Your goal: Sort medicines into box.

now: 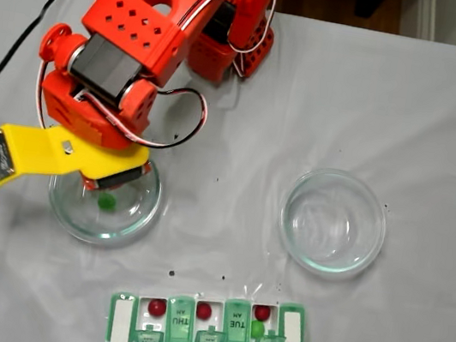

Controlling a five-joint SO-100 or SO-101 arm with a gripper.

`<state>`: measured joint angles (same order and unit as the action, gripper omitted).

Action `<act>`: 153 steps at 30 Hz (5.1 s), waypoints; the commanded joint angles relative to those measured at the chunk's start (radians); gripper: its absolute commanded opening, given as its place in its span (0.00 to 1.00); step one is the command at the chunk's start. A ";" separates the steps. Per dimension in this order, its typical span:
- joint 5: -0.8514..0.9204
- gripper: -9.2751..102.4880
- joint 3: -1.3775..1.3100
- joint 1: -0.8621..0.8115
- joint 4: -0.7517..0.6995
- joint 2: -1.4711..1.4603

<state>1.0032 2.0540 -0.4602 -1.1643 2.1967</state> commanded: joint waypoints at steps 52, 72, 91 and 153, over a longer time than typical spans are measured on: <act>-0.224 0.27 -0.014 0.011 0.241 -0.235; -0.233 0.27 -0.014 0.015 0.276 -0.281; -0.253 0.22 -0.017 0.026 0.308 -0.301; -0.713 0.08 0.181 0.523 0.819 -0.037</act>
<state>0.2730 2.2718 0.0399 -0.3743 2.1552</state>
